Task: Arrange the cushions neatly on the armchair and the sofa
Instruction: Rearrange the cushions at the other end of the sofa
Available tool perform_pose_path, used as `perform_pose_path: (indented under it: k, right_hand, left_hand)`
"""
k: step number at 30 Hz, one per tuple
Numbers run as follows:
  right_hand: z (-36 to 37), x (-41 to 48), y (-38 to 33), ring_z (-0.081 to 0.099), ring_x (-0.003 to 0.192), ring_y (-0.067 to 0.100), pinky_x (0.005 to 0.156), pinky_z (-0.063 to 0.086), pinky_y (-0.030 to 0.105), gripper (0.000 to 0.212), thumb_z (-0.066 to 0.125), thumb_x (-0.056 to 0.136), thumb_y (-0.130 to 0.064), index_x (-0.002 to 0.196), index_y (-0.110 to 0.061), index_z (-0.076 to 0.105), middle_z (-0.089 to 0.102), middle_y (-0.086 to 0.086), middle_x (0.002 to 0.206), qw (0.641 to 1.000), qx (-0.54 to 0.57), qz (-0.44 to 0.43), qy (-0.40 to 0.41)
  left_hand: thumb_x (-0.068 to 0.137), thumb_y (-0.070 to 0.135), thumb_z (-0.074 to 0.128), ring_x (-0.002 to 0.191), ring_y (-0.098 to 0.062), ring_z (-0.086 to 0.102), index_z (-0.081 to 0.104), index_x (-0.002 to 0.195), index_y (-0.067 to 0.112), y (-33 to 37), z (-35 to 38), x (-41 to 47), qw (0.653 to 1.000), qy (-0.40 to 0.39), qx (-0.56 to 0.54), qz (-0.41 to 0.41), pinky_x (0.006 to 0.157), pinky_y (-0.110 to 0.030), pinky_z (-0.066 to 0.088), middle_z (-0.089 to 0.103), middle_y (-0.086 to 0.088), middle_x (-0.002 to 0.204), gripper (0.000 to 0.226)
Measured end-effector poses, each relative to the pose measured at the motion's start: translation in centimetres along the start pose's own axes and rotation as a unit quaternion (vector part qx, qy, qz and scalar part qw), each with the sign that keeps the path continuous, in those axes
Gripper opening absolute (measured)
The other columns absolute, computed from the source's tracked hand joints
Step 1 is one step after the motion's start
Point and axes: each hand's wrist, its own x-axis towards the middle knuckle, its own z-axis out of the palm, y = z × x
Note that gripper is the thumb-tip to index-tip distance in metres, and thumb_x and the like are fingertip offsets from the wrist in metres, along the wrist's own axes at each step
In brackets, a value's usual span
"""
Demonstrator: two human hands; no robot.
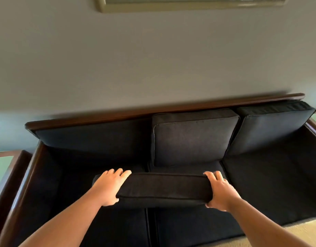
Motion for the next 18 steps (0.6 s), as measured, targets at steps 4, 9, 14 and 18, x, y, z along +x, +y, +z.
perform_pose_path:
  k: [4, 9, 14, 18]
  right_hand:
    - [2.1, 0.7, -9.4, 0.054, 0.115, 0.027, 0.088, 0.057, 0.040, 0.111, 0.086, 0.063, -0.042, 0.151, -0.033, 0.019, 0.028, -0.004, 0.135, 0.998, 0.016, -0.053, 0.008]
    - [4.6, 0.9, -19.5, 0.052, 0.118, 0.026, 0.092, 0.056, 0.038, 0.109, 0.085, 0.071, -0.038, 0.153, -0.030, 0.013, 0.027, -0.001, 0.140, 0.995, -0.005, -0.104, 0.002]
    - [7.3, 1.2, -25.8, 0.043, 0.133, 0.031, 0.112, 0.041, 0.044, 0.113, 0.084, 0.069, -0.045, 0.155, -0.024, 0.013, 0.029, 0.007, 0.148, 0.991, -0.042, -0.125, 0.034]
    - [8.5, 2.0, -28.4, 0.029, 0.144, 0.042, 0.115, 0.020, 0.063, 0.134, 0.090, 0.038, -0.066, 0.147, -0.007, 0.039, 0.047, 0.019, 0.144, 0.965, -0.143, -0.189, 0.110]
  left_hand:
    - [0.079, 0.040, 0.081, 0.126, -0.020, 0.049, 0.011, 0.158, 0.029, -7.3, 2.8, -5.6, 0.998, -0.011, -0.017, -0.065, 0.108, -0.033, 0.040, 0.041, 0.007, 0.144, 0.106]
    - [0.079, 0.041, 0.080, 0.133, -0.020, 0.045, 0.009, 0.160, 0.024, -14.5, 6.6, -12.1, 0.990, -0.014, -0.030, -0.138, 0.114, -0.033, 0.035, 0.038, 0.004, 0.150, 0.108]
    - [0.075, 0.042, 0.081, 0.132, -0.023, 0.042, 0.011, 0.160, 0.024, -19.0, 9.9, -16.0, 0.983, -0.020, -0.047, -0.174, 0.115, -0.036, 0.034, 0.037, 0.001, 0.149, 0.111]
    - [0.075, 0.050, 0.079, 0.136, -0.025, 0.039, 0.009, 0.159, 0.024, -20.3, 10.1, -15.9, 0.987, -0.018, -0.038, -0.154, 0.118, -0.039, 0.030, 0.033, -0.001, 0.151, 0.112]
